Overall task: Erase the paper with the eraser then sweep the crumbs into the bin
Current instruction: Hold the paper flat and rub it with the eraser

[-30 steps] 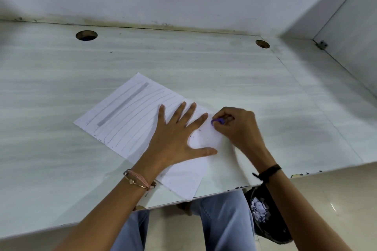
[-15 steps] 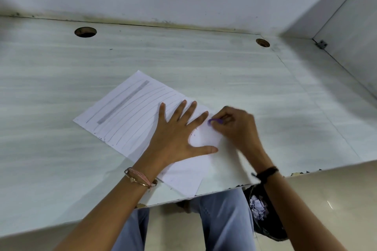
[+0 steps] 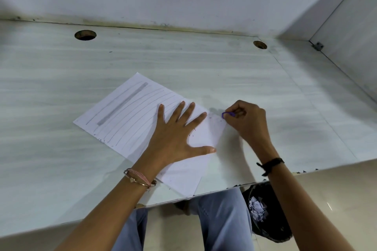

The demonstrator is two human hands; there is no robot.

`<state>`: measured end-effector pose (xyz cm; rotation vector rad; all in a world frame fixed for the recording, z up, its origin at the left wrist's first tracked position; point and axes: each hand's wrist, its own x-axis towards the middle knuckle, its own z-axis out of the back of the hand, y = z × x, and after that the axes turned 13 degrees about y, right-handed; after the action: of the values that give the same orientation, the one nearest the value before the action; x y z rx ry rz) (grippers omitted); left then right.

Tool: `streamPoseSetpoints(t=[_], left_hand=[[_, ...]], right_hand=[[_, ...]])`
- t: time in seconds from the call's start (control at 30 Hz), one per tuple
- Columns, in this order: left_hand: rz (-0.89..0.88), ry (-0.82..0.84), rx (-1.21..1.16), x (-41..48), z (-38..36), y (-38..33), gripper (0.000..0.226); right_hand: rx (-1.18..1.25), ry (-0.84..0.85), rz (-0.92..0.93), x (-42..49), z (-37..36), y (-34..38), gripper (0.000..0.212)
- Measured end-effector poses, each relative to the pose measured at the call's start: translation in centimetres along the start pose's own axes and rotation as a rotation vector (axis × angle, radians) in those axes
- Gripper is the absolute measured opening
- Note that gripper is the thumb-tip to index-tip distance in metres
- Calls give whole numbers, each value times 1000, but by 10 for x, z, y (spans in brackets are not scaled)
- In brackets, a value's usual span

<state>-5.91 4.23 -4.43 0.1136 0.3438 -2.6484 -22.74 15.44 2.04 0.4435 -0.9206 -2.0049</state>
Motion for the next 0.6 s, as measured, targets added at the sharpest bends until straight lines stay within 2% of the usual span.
streamPoseSetpoints(t=[0.13, 0.3, 0.37, 0.5, 0.6], left_hand=[[2, -28, -10, 1, -3, -1, 101], [-4, -4, 18, 0, 0, 0, 101], [-2, -9, -3, 0, 0, -1, 100], [8, 1, -1, 0, -1, -2, 100], [2, 5, -17, 0, 0, -1, 99]], right_hand=[[-51, 166, 130, -23, -30, 15, 10], [8, -16, -32, 8, 3, -9, 9], [7, 11, 9, 1, -2, -1, 11], [-40, 198, 170, -29, -35, 16, 10], [1, 73, 42, -5, -17, 0, 8]])
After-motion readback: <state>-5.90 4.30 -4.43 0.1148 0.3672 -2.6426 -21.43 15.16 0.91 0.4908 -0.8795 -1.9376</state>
